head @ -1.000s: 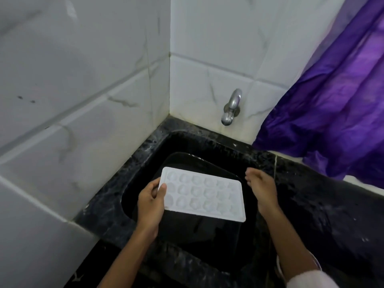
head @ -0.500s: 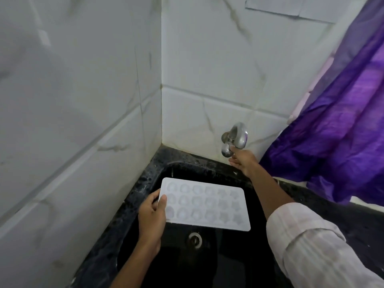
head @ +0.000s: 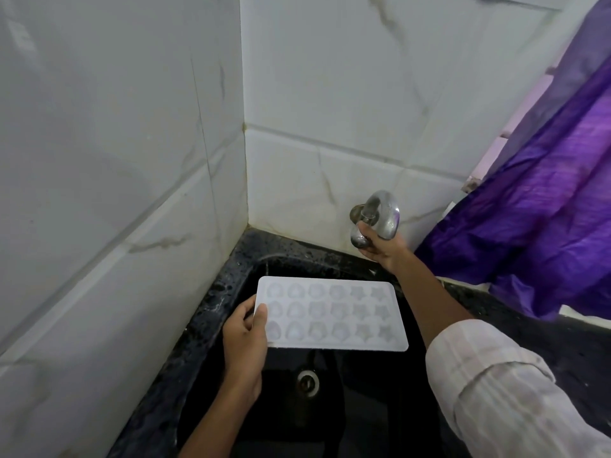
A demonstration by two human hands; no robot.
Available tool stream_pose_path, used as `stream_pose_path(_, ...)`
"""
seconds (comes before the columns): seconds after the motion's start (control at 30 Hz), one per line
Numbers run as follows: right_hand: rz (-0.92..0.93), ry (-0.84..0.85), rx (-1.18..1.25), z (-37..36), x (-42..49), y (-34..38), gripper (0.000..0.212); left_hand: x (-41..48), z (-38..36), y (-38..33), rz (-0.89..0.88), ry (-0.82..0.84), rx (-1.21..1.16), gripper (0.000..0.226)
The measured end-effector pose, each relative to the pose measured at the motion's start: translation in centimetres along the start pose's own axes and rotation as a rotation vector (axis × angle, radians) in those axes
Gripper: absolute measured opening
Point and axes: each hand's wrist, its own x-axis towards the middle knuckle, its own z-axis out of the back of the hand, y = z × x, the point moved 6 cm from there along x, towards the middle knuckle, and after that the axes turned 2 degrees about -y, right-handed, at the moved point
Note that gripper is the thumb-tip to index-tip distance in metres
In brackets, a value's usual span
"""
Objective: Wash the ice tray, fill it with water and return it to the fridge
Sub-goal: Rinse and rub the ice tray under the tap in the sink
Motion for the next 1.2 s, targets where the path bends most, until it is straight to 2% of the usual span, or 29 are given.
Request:
stream_pose_path(0.67, 0.007, -0.046, 0.007, 0.29, 0.1, -0.39, 0.033, 0.04, -0.18, -0.33, 0.017, -0.014, -0.018, 0.03)
stream_pose_path(1.1, 0.017, -0.071, -0.011, 0.27, -0.24, -0.06, 0.029, 0.15, -0.52, -0.55, 0.0, -0.045, -0.019, 0.03)
stream_pose_path(1.2, 0.015, -0.066, -0.019, 0.36, 0.0, -0.15, 0.039, 0.14, -0.59, -0.46, -0.006, -0.043, -0.017, 0.031)
